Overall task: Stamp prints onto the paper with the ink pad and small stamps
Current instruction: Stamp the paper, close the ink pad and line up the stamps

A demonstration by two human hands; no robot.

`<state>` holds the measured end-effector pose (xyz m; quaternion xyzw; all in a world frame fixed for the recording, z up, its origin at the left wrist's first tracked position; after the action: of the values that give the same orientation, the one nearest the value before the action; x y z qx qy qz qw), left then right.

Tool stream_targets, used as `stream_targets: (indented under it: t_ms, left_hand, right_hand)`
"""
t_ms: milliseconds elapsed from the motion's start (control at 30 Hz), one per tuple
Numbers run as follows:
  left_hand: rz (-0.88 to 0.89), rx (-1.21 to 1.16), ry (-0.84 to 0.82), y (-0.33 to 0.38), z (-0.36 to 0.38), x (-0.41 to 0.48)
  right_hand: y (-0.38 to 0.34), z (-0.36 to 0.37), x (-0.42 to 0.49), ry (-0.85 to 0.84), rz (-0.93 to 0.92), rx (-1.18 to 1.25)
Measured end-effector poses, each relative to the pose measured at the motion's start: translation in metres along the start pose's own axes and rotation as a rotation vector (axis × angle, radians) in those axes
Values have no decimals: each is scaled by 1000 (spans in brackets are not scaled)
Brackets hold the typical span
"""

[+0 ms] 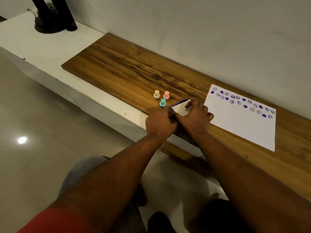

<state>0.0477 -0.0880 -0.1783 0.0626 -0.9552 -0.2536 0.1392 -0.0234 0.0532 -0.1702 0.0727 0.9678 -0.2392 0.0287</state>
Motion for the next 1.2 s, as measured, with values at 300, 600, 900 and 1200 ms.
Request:
stream_targets:
  t_ms: [300, 600, 900, 1200]
  left_hand:
    - [-14, -12, -30, -1, -1, 2]
    - [-35, -38, -57, -1, -6, 2]
    - [-59, -46, -88, -2, -5, 3]
    - [-56, -50, -73, -3, -5, 3]
  right_hand:
    - [-3, -2, 2, 10, -44, 9]
    - [-2, 1, 2, 7, -47, 24]
    - [-3, 4, 8, -48, -65, -3]
    - [-10, -1, 9, -91, -81, -119]
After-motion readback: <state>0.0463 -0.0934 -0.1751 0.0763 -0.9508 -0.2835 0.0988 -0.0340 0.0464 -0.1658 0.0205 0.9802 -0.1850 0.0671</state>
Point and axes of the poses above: each hand's wrist, its own x-axis towards the middle knuckle, its own z-axis out of the palm, y = z × x, the point moved 6 cm from there along x, towards the middle knuckle, and after that the axes turned 14 degrees about z, right-handed, at the moved point
